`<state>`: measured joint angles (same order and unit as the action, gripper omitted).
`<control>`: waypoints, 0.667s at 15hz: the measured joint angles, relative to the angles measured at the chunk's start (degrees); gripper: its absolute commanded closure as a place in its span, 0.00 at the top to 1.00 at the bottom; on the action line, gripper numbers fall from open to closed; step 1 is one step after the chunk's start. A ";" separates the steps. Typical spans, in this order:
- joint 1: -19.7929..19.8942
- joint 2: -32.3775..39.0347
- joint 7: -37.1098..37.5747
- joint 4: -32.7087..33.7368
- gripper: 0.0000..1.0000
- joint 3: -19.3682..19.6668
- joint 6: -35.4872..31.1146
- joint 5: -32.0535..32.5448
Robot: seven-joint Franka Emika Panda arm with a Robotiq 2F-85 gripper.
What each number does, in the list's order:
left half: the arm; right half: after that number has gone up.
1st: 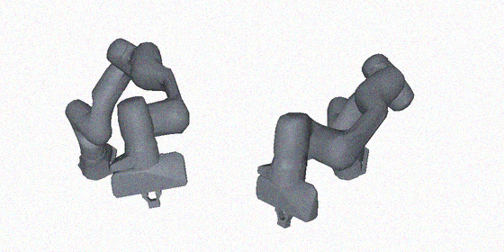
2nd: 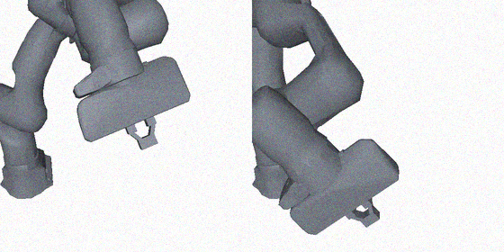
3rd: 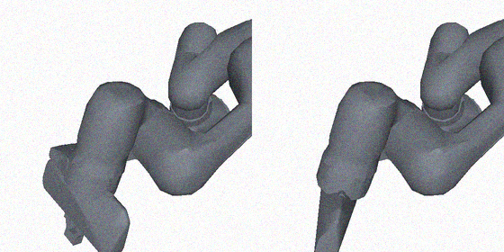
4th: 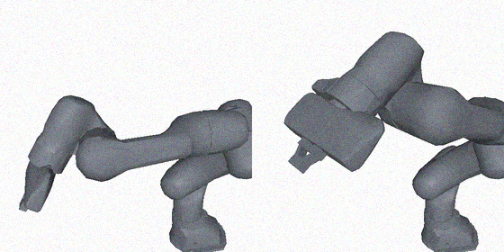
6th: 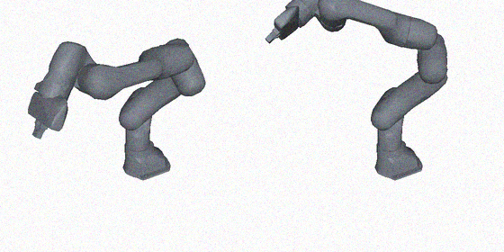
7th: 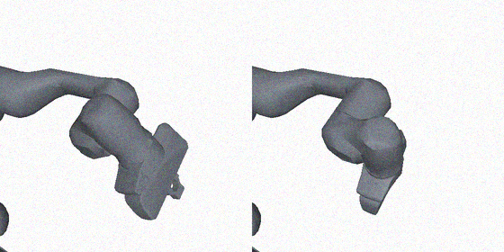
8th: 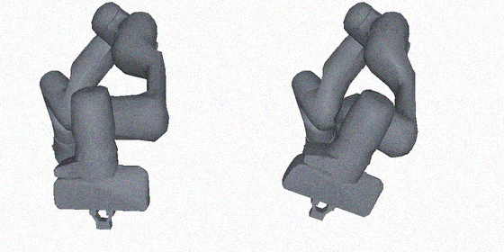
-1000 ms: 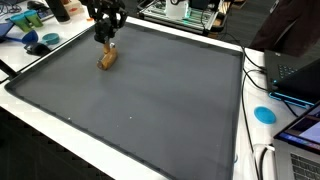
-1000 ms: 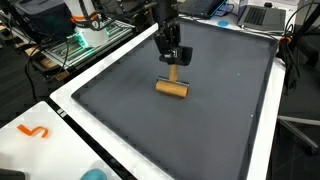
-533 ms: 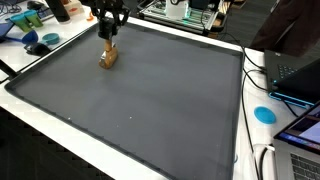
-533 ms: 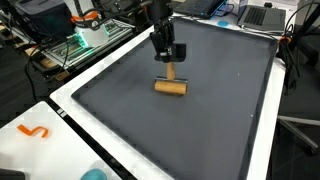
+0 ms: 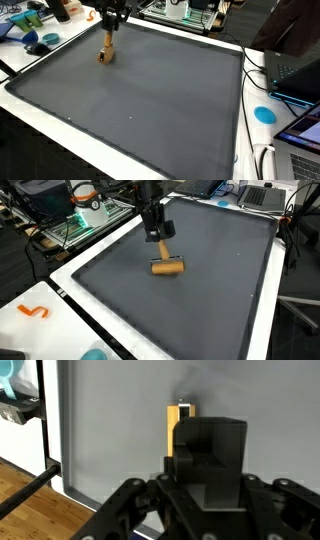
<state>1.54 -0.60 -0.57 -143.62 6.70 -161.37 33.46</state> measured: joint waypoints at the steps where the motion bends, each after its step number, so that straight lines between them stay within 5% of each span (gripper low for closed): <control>1: -0.10 -0.13 -0.16 -0.15 0.24 -0.12 0.12 0.13; 10: -0.43 -0.96 -5.36 0.03 0.24 -4.04 5.06 0.31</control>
<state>1.11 -1.56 -5.93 -143.58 2.65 -156.31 33.77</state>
